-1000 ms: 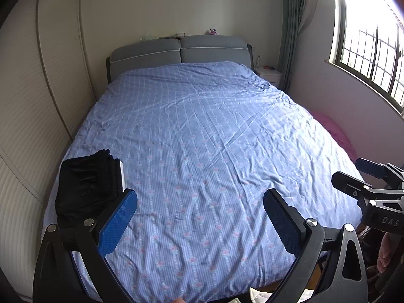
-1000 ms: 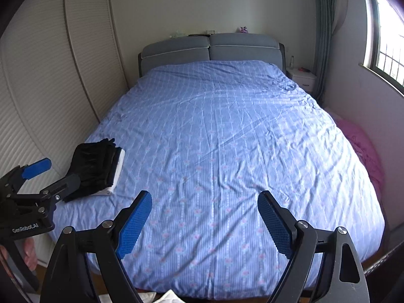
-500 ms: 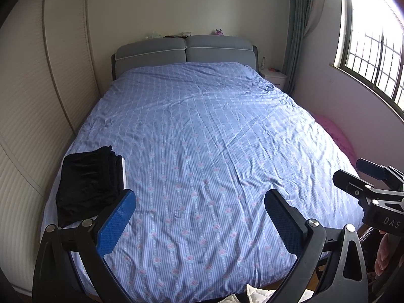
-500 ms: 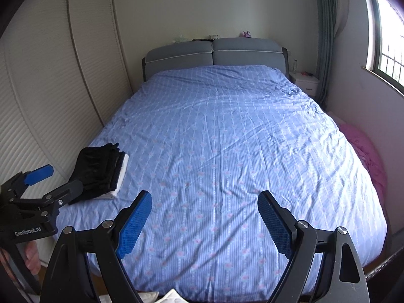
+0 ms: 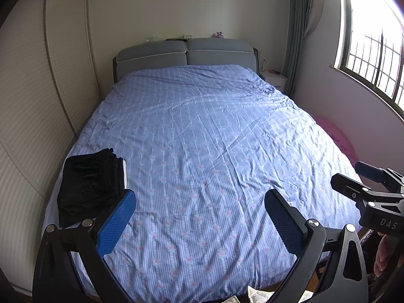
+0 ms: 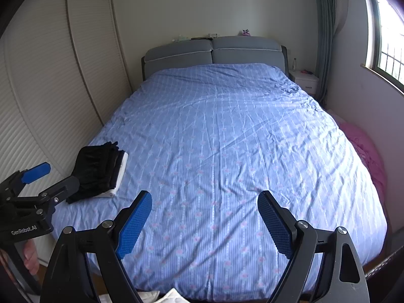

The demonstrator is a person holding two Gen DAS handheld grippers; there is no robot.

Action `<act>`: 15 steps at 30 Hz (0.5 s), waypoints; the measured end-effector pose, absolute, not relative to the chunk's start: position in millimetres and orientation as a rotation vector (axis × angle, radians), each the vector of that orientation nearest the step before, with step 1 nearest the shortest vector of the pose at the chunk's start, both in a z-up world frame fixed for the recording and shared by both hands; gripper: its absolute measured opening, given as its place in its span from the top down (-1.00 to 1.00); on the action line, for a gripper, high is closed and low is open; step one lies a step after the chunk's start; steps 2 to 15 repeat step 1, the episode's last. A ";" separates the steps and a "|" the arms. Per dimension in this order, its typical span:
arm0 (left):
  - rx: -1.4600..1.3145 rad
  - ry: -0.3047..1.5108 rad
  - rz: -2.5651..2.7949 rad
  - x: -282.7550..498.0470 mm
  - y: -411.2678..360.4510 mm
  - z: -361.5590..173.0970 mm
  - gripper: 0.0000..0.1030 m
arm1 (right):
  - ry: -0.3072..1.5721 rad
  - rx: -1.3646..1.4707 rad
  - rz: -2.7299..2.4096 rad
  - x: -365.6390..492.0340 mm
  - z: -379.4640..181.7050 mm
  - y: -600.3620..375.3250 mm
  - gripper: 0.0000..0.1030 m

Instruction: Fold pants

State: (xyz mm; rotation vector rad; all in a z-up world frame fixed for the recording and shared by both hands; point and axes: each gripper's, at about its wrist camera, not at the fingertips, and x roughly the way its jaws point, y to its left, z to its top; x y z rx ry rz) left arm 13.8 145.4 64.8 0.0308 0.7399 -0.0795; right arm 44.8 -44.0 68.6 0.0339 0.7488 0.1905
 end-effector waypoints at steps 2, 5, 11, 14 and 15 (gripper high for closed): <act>0.034 0.738 -0.075 13.9 145.3 64.7 -1.00 | 0.750 0.034 0.191 45.6 68.6 -44.5 -0.69; 0.034 0.738 -0.075 13.9 145.3 64.7 -1.00 | 0.750 0.034 0.191 45.6 68.6 -44.5 -0.69; 0.034 0.738 -0.075 13.9 145.3 64.7 -1.00 | 0.750 0.034 0.191 45.6 68.6 -44.5 -0.69; 0.034 0.738 -0.075 13.9 145.3 64.7 -1.00 | 0.750 0.034 0.191 45.6 68.6 -44.5 -0.69; 0.034 0.738 -0.075 13.9 145.3 64.7 -1.00 | 0.750 0.034 0.191 45.6 68.6 -44.5 -0.69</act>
